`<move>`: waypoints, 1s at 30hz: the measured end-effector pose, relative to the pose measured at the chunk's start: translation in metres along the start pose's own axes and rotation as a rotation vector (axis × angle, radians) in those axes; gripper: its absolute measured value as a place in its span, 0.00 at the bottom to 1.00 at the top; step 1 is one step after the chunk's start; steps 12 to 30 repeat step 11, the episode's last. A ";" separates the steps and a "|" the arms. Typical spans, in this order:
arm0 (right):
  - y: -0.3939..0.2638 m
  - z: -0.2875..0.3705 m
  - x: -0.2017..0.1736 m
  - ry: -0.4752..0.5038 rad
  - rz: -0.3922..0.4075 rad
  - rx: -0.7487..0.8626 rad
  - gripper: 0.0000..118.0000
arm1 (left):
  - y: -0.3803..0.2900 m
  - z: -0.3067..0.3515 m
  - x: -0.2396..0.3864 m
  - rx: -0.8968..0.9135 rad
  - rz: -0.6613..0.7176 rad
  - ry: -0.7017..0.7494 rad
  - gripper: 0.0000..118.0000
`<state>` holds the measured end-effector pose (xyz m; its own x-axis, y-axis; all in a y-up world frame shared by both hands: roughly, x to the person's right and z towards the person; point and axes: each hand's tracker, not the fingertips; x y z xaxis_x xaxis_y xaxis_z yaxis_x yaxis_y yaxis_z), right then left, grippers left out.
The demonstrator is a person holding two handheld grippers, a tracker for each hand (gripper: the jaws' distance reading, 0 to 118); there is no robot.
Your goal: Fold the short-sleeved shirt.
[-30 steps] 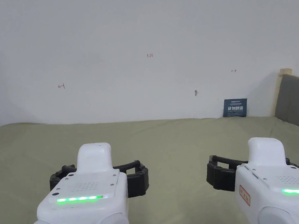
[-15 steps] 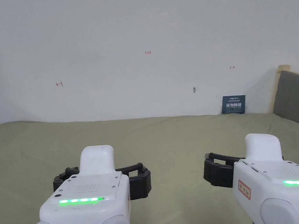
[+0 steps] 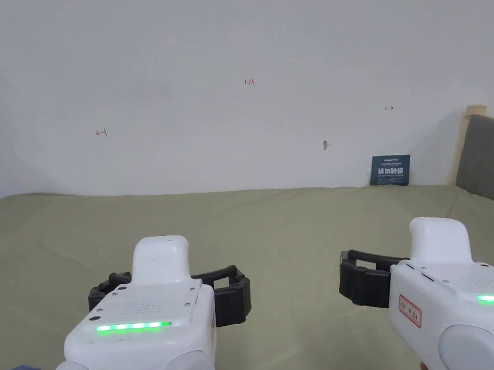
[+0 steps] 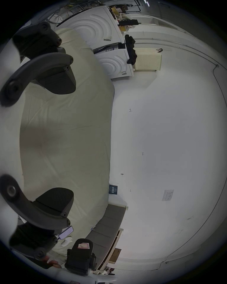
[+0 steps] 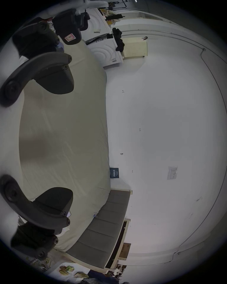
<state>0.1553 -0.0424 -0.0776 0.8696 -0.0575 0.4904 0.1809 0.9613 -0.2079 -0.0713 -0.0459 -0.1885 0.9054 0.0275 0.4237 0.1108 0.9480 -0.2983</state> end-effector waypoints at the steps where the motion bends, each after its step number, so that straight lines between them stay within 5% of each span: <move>1: 0.000 -0.001 0.000 0.002 -0.001 -0.005 1.00 | -0.001 -0.001 0.001 0.000 -0.004 0.001 1.00; 30: -0.002 -0.010 0.001 0.044 -0.030 -0.074 1.00 | -0.001 -0.003 0.003 -0.007 -0.024 -0.013 1.00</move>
